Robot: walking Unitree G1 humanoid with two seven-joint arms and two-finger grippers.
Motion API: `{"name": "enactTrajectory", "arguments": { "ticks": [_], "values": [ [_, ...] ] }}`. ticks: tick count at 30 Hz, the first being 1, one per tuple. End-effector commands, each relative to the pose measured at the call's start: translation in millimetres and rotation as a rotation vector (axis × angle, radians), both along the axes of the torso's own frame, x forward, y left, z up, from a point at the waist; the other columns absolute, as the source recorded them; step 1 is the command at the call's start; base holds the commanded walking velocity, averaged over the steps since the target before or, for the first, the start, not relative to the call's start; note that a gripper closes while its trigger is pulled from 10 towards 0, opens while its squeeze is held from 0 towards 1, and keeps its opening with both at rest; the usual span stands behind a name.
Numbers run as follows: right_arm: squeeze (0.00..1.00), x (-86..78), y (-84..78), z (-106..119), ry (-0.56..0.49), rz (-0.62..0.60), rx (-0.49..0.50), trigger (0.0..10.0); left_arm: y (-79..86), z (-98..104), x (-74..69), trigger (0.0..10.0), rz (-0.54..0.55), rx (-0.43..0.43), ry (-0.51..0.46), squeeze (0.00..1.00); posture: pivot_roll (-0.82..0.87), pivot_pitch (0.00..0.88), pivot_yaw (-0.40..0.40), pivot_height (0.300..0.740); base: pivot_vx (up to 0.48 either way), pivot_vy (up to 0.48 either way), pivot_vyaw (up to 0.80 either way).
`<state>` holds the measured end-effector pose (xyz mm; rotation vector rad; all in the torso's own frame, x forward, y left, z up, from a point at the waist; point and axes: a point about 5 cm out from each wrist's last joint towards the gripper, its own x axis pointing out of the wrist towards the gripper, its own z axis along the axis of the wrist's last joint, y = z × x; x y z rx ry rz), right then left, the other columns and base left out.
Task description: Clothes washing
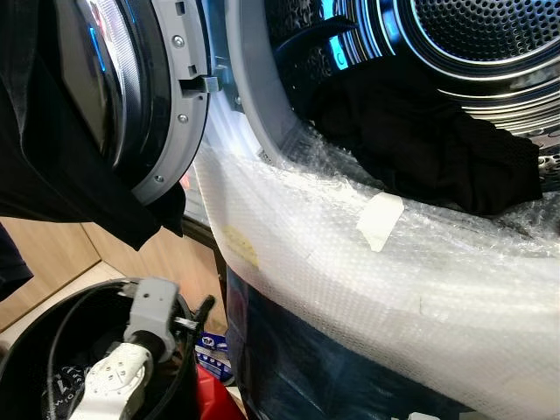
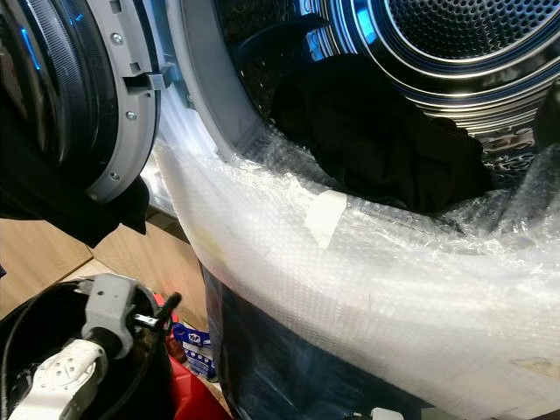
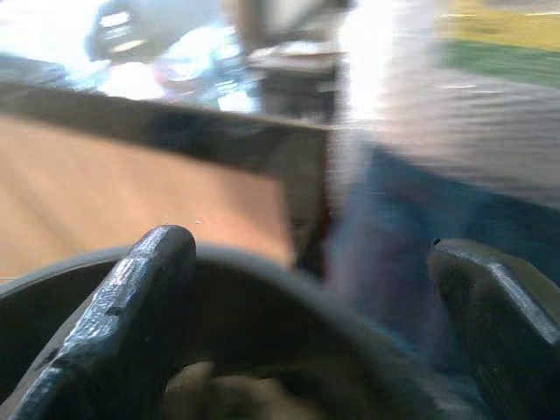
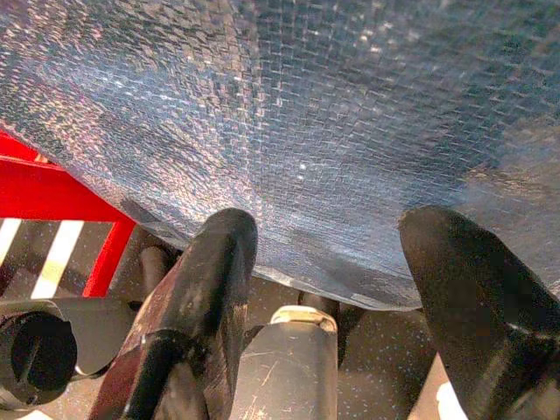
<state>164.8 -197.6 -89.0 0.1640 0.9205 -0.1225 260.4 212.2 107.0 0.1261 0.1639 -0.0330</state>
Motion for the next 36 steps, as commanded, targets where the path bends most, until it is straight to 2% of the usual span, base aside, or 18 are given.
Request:
{"name": "enactTrajectory", "arguments": {
  "ticks": [1, 2, 3, 4, 6, 7, 9, 12, 15, 16, 17, 18, 19, 23, 29, 33, 36],
  "values": [
    [0.00, -2.5, 1.6, -1.2, 0.005, 0.006, 0.003, 10.0, 20.0, -0.4, -0.7, 10.0, 0.121, 0.005, 0.029, 0.00, 0.04, 0.023, 0.033, 0.740, 0.000, 0.000, 0.00],
    [0.00, -2.5, 1.6, -1.2, 0.005, 0.006, 0.003, 10.0, 20.0, -0.4, -0.7, 10.0, 0.121, 0.005, 0.029, 0.00, 0.04, 0.023, 0.033, 0.740, 0.000, 0.000, 0.00],
    [0.00, -3.3, 1.9, -1.6, 0.008, 0.009, 0.002, 10.0, 28.0, -0.8, -1.3, 10.0, 0.164, 0.002, 0.033, 0.00, 0.04, 0.023, 0.032, 0.740, 0.000, 0.000, 0.00],
    [0.00, -4.0, 2.0, -1.9, 0.011, 0.010, 0.003, 10.0, 44.1, -2.1, -3.5, 10.0, 0.251, -0.058, 0.063, 0.00, 0.04, 0.028, 0.031, 0.740, 0.000, 0.000, 0.00],
    [0.00, -3.8, 2.6, -2.0, 0.013, 0.012, 0.003, 10.0, 47.2, 0.3, -5.1, 10.0, 0.223, -0.089, 0.070, 0.00, 0.04, 0.025, 0.031, 0.740, 0.000, 0.000, 0.00],
    [0.00, -3.1, 2.8, -1.7, 0.010, 0.008, 0.005, 10.0, 47.1, 2.2, -7.2, 10.0, 0.184, -0.057, 0.068, 0.00, 0.05, 0.034, 0.032, 0.740, 0.000, 0.000, 0.00],
    [0.00, -1.8, 2.9, -1.2, 0.007, 0.004, 0.005, 10.0, 48.3, 3.1, -10.4, 10.0, 0.156, -0.047, 0.071, 0.00, 0.04, 0.032, 0.033, 0.740, 0.000, 0.000, 0.00],
    [0.00, 0.5, 3.1, -0.3, 0.000, -0.001, 0.007, 10.0, 55.8, 3.0, -17.5, 10.0, 0.161, -0.058, 0.091, 0.00, 0.05, 0.036, 0.037, 0.740, 0.000, 0.000, 0.00],
    [0.00, 3.6, 3.4, 0.9, -0.004, 0.005, 0.006, 10.0, 87.2, 4.0, -36.3, 10.0, 0.144, -0.016, 0.194, 0.00, 0.08, 0.045, 0.030, 0.740, 0.000, 0.000, 0.00],
    [0.00, 4.0, 3.8, 1.0, -0.003, 0.010, 0.006, 10.0, 94.9, -1.3, -44.3, 10.0, 0.103, 0.034, 0.288, 0.67, 0.08, 0.047, 0.028, 0.740, 0.000, 0.000, 0.00],
    [0.00, 4.0, 4.0, 1.0, -0.002, 0.013, 0.006, 10.0, 99.0, -5.4, -49.5, 10.0, 0.078, 0.064, 0.355, 0.67, 0.09, 0.047, 0.027, 0.740, 0.000, 0.000, 0.00],
    [0.00, 4.2, 4.2, 1.0, -0.002, 0.015, 0.007, 10.0, 101.1, -8.6, -55.5, 10.0, 0.024, 0.099, 0.415, 1.00, 0.09, 0.045, 0.026, 0.740, 0.000, 0.000, 0.00],
    [0.00, 4.4, 4.4, 1.0, -0.002, 0.016, 0.007, 10.0, 101.9, -10.2, -58.9, 10.0, -0.012, 0.118, 0.447, 1.00, 0.09, 0.046, 0.026, 0.740, 0.000, 0.000, 0.00],
    [0.00, 5.7, 4.3, 1.6, -0.004, 0.014, 0.007, 10.0, 108.3, -13.3, -61.5, 10.0, -0.041, 0.117, 0.523, 1.00, 0.08, 0.044, 0.025, 0.740, 0.000, 0.000, 0.00],
    [0.00, 5.1, 5.1, 1.3, -0.002, 0.023, 0.006, 10.0, 107.8, -18.2, -56.8, 10.0, -0.056, 0.105, 0.552, 1.00, 0.07, 0.029, 0.035, 0.740, 0.000, 0.000, 0.00],
    [0.00, -0.7, 5.8, -1.3, 0.011, 0.026, 0.004, 10.0, 91.0, -24.4, -40.5, 10.0, -0.148, 0.077, 0.559, 1.00, 0.05, 0.002, 0.033, 0.740, 0.000, 0.000, 0.00],
    [0.00, -4.5, 5.2, -2.7, 0.020, 0.026, 0.002, 10.0, 83.6, -28.6, -40.5, 10.0, -0.215, 0.069, 0.594, 1.00, 0.06, 0.000, 0.039, 0.740, 0.000, 0.000, 0.00]
  ]
}}
